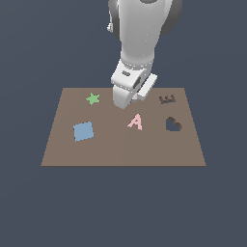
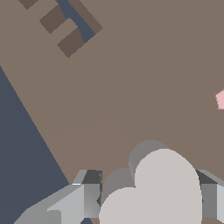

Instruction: Insert a designated object into the corresponding slot on a board.

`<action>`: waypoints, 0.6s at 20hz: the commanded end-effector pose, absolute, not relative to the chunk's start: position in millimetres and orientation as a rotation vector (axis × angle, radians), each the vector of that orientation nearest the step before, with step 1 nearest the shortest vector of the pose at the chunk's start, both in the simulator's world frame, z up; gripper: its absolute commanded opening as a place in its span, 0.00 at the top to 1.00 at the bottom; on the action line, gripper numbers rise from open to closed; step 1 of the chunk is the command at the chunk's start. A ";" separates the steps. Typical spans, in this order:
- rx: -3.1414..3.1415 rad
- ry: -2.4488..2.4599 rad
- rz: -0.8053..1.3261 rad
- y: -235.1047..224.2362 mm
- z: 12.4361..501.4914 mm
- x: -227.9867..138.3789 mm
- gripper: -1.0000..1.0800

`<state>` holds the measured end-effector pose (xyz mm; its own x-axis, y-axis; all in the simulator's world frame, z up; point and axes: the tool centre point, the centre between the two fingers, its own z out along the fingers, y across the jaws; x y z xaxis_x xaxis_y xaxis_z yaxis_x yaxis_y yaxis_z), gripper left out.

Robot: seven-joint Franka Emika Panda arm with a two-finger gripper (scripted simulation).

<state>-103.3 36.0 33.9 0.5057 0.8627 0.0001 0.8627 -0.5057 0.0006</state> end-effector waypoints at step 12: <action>2.671 1.654 0.000 58.1 35.3 -77.9 1.00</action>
